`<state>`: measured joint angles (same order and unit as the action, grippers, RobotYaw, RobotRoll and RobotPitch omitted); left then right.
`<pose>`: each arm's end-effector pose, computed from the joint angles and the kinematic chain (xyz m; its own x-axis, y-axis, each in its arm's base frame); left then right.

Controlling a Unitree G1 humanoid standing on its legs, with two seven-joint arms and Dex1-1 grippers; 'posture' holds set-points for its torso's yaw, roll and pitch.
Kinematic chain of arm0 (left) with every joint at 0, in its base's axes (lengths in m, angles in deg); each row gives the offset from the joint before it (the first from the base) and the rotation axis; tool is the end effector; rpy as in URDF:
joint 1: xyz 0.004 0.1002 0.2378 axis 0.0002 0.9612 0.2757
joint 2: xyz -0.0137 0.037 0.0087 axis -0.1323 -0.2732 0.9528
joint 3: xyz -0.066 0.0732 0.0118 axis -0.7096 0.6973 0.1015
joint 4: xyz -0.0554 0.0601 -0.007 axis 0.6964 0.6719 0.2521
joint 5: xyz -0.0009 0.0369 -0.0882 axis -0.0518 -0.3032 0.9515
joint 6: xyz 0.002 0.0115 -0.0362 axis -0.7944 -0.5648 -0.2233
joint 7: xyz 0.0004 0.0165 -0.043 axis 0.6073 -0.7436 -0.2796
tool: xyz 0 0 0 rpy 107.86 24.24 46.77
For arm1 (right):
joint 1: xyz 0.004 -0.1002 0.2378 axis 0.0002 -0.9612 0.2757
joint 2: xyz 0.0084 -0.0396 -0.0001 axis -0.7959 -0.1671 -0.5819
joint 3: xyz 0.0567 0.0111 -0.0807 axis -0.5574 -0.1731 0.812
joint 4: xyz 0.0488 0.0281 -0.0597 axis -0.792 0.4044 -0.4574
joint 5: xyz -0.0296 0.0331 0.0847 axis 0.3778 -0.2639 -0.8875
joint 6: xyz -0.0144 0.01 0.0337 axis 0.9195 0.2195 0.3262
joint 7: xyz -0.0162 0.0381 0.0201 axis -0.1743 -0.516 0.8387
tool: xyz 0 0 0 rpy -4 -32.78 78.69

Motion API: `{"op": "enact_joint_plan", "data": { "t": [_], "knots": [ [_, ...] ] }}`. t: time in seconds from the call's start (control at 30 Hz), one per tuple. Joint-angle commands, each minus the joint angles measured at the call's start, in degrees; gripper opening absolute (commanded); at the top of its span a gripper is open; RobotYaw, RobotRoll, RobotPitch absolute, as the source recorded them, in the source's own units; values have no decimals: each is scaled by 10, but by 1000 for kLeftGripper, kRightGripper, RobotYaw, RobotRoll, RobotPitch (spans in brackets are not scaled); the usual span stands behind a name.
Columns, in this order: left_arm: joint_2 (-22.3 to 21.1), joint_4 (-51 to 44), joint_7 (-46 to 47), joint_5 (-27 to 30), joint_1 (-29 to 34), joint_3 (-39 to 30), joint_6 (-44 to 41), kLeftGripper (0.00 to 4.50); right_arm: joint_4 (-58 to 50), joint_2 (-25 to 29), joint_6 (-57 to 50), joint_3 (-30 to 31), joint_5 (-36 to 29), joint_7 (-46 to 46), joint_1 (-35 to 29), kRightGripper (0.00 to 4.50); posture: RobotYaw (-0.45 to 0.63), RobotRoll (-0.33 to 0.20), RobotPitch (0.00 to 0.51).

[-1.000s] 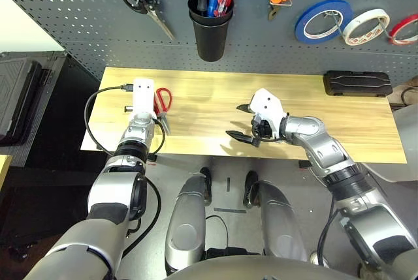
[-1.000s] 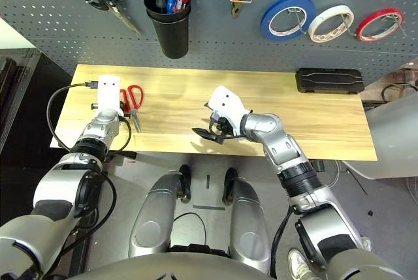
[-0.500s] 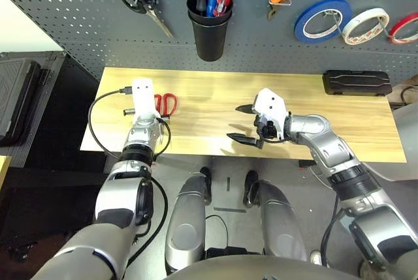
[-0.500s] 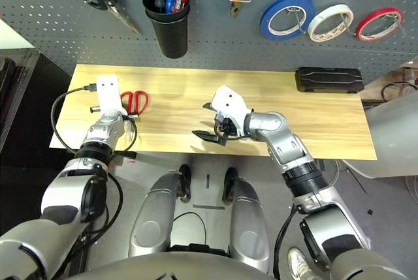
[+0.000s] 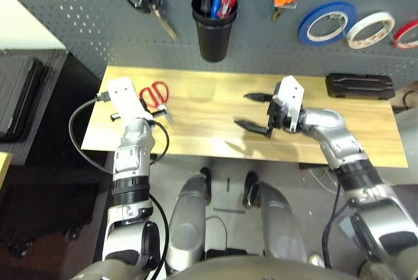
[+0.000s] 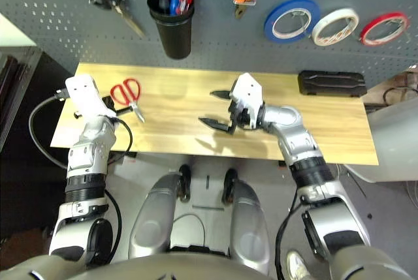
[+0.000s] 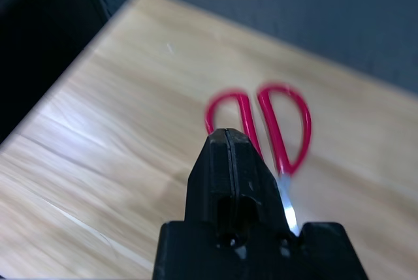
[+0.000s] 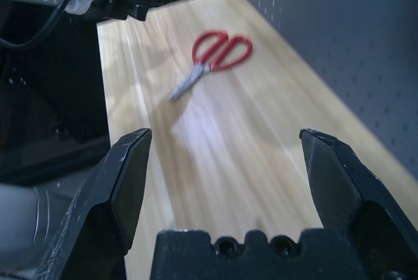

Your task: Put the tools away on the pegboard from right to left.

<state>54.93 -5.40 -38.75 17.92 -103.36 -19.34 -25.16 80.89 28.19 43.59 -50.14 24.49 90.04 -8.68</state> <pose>0.2560 0.1985 0.1096 0.9276 0.3415 -0.1512 -0.3606 0.9244 -0.1241 0.2877 -0.1870 0.1167 0.4253 0.9024 -0.0687 -0.8875 0.4010 -0.2270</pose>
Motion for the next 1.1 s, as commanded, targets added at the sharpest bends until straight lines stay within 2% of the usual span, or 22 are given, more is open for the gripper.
{"op": "enact_joint_plan", "data": {
  "t": [0.03,0.13,0.23,0.4,0.43,0.57,0.8,1.1],
  "knots": [
    [-2,-43,1,10,19,-13,-24,13,22,18,11,-16,-12,16,-12,4500,319,0,254],
    [-12,-9,4,-4,7,-13,-13,13,26,15,16,-17,-10,14,-12,4500,312,0,248],
    [-26,42,10,-15,-21,-14,-6,609,17,10,14,-17,-8,4,-12,4500,295,0,246],
    [-48,149,1,-35,-65,2,32,2424,11,6,18,-13,0,-6,-12,4500,265,0,254],
    [-50,172,3,-38,-76,3,40,2937,7,6,17,-11,2,-9,-14,4500,254,0,260],
    [-61,272,9,-47,-117,5,75,4458,-12,3,13,-5,8,-21,-27,4500,231,0,274],
    [-83,439,23,-63,-176,11,137,4488,-63,3,-10,7,18,-45,-52,4500,175,0,306],
    [-97,566,39,-71,-212,21,190,4488,-125,-9,-46,32,24,-72,-75,4500,130,0,339]
  ]
}}
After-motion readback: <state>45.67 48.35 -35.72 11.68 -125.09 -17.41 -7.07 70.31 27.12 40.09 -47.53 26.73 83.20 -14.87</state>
